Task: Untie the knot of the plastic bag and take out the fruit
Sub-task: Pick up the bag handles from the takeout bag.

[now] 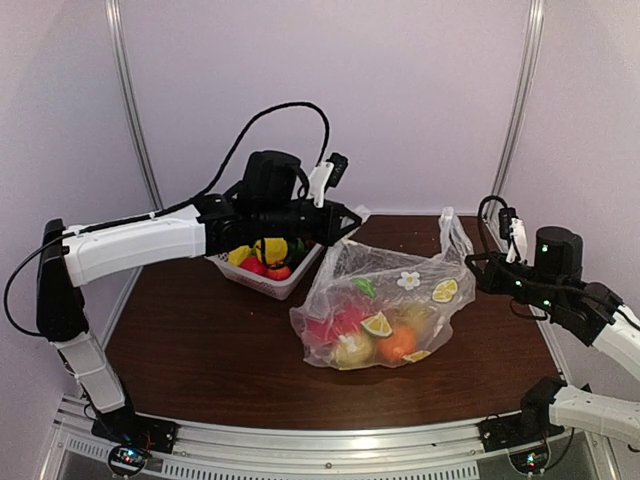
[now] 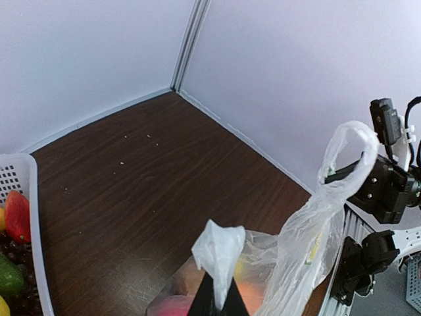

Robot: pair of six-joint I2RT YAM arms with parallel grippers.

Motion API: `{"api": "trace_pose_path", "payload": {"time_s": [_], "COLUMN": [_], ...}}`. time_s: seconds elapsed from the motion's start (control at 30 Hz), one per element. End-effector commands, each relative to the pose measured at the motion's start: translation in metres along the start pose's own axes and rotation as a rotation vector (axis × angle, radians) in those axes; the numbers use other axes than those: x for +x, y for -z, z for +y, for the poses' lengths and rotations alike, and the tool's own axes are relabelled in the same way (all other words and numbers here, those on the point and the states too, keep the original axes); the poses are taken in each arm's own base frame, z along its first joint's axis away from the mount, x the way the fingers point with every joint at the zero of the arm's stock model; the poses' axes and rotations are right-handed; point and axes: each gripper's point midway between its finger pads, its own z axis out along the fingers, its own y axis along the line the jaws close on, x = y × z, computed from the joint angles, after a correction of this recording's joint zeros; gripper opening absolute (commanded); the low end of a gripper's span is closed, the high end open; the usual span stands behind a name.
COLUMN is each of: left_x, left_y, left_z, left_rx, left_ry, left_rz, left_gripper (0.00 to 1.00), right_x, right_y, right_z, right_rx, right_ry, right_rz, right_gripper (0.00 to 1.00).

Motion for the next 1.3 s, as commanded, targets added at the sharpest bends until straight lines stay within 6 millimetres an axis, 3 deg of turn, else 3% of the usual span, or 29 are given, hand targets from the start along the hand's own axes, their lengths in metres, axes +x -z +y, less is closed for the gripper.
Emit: {"api": "trace_pose_path", "payload": {"time_s": [0.0, 0.13, 0.2, 0.33, 0.4, 0.53, 0.6, 0.83, 1.0, 1.27], "left_x": [-0.045, -0.044, -0.044, -0.031, -0.026, -0.02, -0.018, -0.003, 0.009, 0.003], "left_y": [0.049, 0.079, 0.093, 0.101, 0.104, 0.107, 0.107, 0.1, 0.094, 0.091], "left_z": [0.001, 0.012, 0.007, -0.008, -0.014, -0.024, -0.026, -0.024, -0.021, -0.025], "left_rx": [-0.042, -0.063, -0.036, 0.051, 0.087, 0.148, 0.164, 0.176, 0.175, 0.187], "left_ry": [-0.009, 0.021, 0.019, -0.002, -0.005, 0.002, 0.002, 0.007, 0.017, 0.019], "left_rz": [-0.169, -0.208, -0.22, -0.186, -0.171, -0.16, -0.157, -0.107, -0.078, -0.075], "left_gripper": [0.0, 0.0, 0.0, 0.0, 0.0, 0.0, 0.0, 0.0, 0.0, 0.0], "right_x": [0.002, 0.003, 0.006, 0.007, 0.003, -0.009, -0.013, -0.04, -0.05, -0.056], "right_y": [0.013, 0.02, 0.019, 0.018, 0.02, 0.035, 0.044, 0.064, 0.06, 0.055], "right_z": [-0.04, -0.05, -0.051, -0.034, -0.014, 0.031, 0.047, 0.081, 0.099, 0.115], "right_rx": [0.202, 0.241, 0.238, 0.143, 0.035, -0.178, -0.253, -0.396, -0.469, -0.533], "right_ry": [-0.092, -0.129, -0.142, -0.122, -0.082, 0.011, 0.065, 0.168, 0.243, 0.364], "right_rz": [-0.055, -0.09, -0.09, -0.074, -0.065, -0.039, -0.031, -0.086, -0.088, -0.065], "right_gripper": [0.0, 0.0, 0.0, 0.04, 0.17, 0.53, 0.65, 0.91, 1.0, 1.0]}}
